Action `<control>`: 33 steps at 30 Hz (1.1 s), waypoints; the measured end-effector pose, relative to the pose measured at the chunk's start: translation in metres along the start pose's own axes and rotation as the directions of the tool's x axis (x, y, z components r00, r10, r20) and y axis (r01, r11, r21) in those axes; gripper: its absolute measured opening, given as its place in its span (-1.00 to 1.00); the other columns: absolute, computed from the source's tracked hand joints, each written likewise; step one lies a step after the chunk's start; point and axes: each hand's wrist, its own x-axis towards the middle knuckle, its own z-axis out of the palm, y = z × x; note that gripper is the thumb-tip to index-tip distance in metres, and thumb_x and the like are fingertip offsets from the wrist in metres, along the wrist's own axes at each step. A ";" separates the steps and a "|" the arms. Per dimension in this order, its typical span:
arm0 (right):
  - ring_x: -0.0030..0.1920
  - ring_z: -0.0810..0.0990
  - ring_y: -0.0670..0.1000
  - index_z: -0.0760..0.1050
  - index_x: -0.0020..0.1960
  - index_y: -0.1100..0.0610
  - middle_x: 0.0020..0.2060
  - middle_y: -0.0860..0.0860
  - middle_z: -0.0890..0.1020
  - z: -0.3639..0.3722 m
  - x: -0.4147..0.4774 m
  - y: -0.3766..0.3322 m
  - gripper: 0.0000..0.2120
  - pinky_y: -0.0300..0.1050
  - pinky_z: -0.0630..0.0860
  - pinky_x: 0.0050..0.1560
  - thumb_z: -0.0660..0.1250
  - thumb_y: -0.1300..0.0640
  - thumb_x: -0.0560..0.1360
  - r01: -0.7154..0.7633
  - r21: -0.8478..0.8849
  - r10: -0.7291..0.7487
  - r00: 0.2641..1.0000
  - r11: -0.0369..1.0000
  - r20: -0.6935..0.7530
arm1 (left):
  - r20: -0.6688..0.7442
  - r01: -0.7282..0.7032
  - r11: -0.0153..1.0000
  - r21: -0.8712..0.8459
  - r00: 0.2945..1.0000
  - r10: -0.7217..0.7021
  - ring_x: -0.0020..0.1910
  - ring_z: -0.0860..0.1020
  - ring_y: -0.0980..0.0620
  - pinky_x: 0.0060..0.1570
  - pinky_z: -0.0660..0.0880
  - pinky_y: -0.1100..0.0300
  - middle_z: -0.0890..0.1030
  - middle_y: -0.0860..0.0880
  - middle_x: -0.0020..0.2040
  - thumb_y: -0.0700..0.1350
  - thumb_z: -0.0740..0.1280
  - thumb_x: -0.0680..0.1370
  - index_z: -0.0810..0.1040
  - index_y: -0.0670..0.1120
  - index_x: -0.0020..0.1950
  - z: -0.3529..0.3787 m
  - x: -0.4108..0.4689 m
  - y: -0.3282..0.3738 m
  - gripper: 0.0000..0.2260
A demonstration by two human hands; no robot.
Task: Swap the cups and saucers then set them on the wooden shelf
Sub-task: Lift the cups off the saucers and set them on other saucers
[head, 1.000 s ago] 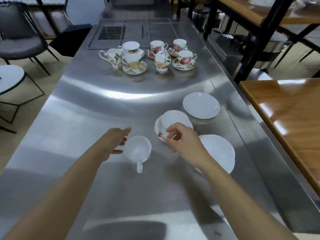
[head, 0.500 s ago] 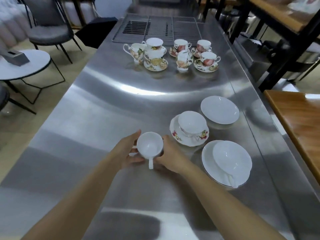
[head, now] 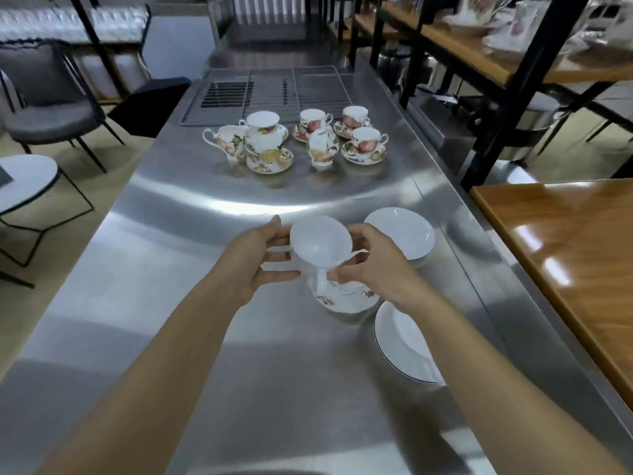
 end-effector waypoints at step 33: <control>0.00 0.49 0.03 0.28 0.32 0.13 0.08 0.08 0.50 -0.129 0.125 0.114 -0.30 -0.24 0.47 -0.16 0.53 0.34 0.29 -0.308 -0.117 0.283 0.941 0.944 -0.187 | 0.247 0.130 0.946 0.297 0.947 -0.208 0.02 0.53 -0.11 0.07 0.52 0.08 0.52 -0.10 0.11 0.01 0.14 0.63 0.46 -0.16 0.31 0.171 0.202 -0.012 -0.65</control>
